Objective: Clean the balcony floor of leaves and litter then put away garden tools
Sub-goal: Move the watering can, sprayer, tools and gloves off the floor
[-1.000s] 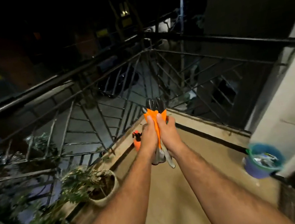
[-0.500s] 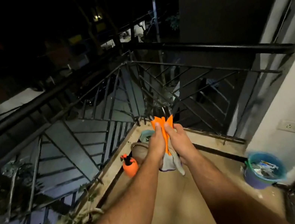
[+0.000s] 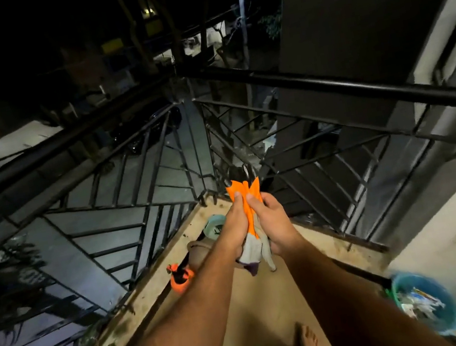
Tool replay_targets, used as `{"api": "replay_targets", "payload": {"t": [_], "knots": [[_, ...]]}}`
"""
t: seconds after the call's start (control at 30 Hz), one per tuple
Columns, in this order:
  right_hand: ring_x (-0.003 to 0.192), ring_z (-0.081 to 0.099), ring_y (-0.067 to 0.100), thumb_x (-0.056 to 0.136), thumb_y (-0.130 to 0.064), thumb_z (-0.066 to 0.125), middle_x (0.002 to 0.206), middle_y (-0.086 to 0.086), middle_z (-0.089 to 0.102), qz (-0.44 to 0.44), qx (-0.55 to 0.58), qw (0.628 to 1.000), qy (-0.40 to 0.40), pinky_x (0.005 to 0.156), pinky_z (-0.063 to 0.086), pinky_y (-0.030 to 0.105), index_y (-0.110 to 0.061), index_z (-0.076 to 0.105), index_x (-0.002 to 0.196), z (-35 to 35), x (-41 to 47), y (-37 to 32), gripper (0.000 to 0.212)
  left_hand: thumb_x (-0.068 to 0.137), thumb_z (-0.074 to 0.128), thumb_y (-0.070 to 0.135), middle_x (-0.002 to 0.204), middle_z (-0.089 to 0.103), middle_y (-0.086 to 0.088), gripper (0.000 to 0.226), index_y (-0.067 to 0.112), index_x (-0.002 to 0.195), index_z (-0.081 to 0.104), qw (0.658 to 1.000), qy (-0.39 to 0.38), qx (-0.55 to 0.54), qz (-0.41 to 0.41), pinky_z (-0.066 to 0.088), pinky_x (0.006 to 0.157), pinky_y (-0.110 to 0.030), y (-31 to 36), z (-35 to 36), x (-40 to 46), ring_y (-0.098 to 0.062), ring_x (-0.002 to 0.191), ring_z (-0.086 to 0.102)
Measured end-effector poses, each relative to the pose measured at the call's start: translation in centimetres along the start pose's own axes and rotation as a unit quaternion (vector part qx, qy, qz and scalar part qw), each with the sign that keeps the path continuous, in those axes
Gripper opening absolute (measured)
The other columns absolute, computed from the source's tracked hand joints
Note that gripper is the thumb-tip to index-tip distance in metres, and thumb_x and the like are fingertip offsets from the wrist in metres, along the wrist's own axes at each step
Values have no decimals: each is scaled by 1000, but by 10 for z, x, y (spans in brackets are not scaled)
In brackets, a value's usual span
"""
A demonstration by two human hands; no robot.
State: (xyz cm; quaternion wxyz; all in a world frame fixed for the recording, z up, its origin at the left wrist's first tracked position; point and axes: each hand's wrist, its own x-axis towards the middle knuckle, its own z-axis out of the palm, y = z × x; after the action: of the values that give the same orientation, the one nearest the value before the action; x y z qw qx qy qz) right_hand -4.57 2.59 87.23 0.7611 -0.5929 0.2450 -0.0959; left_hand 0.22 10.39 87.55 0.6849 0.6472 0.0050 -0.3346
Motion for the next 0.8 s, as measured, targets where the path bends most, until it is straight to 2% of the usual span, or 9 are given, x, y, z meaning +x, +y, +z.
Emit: {"api": "replay_targets", "payload": {"t": [0.07, 0.2, 0.3, 0.37, 0.43, 0.47, 0.63, 0.73, 0.8], "knots": [[95, 73, 22, 97, -36, 61, 101, 8, 75, 2, -23, 1000, -10, 91, 57, 46, -16, 64, 114, -10, 41, -8, 26, 107, 25, 48, 97, 71, -6, 52, 16, 125, 61, 1000, 16, -13, -6, 57, 65, -24, 9, 15, 34, -15, 87, 69], [90, 73, 22, 97, -32, 60, 97, 10, 74, 5, -73, 997, -28, 86, 59, 42, -16, 65, 107, -35, 111, -29, 19, 106, 28, 51, 105, 72, -13, 57, 12, 126, 63, 998, 50, -28, -29, 57, 76, -28, 31, 42, 92, -22, 94, 69], [87, 73, 27, 96, -28, 63, 97, 14, 74, 15, -82, 995, -53, 83, 60, 44, -15, 67, 104, -45, 161, -43, 16, 107, 28, 46, 88, 71, -9, 50, 14, 110, 66, 994, 107, 1, -18, 50, 49, -13, 49, 51, 129, -13, 70, 64], [88, 73, 31, 92, -29, 66, 93, 13, 75, 23, -82, 994, -67, 87, 58, 50, -16, 69, 102, -43, 190, -43, 17, 107, 29, 47, 94, 73, -13, 54, 10, 116, 67, 992, 121, 10, -25, 57, 64, -20, 57, 51, 147, -16, 76, 69], [90, 73, 33, 88, -31, 68, 93, 12, 75, 36, -78, 994, -67, 89, 57, 52, -17, 70, 102, -36, 212, -37, 19, 104, 32, 52, 102, 75, -12, 55, 13, 118, 68, 988, 153, -6, -36, 58, 89, -40, 62, 45, 161, -25, 93, 72], [91, 73, 33, 88, -29, 69, 94, 12, 76, 45, -70, 994, -72, 89, 57, 51, -18, 70, 104, -31, 225, -34, 20, 104, 33, 53, 103, 75, -11, 53, 16, 113, 70, 985, 164, -10, -44, 56, 94, -45, 64, 39, 173, -26, 96, 72], [95, 73, 25, 85, -31, 72, 103, 8, 75, 91, -88, 988, -91, 89, 58, 44, -20, 68, 114, -9, 287, -22, 31, 104, 35, 50, 104, 75, -7, 45, 29, 85, 70, 977, 206, 29, -52, 51, 98, -42, 72, 5, 223, -25, 101, 69], [95, 73, 26, 66, -48, 76, 102, 7, 76, 105, -110, 984, -95, 91, 56, 51, -20, 70, 114, 6, 335, -4, 55, 104, 41, 45, 102, 75, -11, 41, 21, 91, 72, 977, 206, 16, -57, 53, 95, -40, 77, -19, 265, -25, 94, 70], [94, 73, 27, 66, -47, 78, 102, 8, 76, 117, -127, 980, -96, 90, 57, 51, -19, 71, 112, 16, 365, 4, 55, 103, 45, 45, 97, 74, -10, 40, 15, 100, 71, 974, 217, 5, -65, 55, 89, -39, 81, -33, 289, -24, 88, 69]]}}
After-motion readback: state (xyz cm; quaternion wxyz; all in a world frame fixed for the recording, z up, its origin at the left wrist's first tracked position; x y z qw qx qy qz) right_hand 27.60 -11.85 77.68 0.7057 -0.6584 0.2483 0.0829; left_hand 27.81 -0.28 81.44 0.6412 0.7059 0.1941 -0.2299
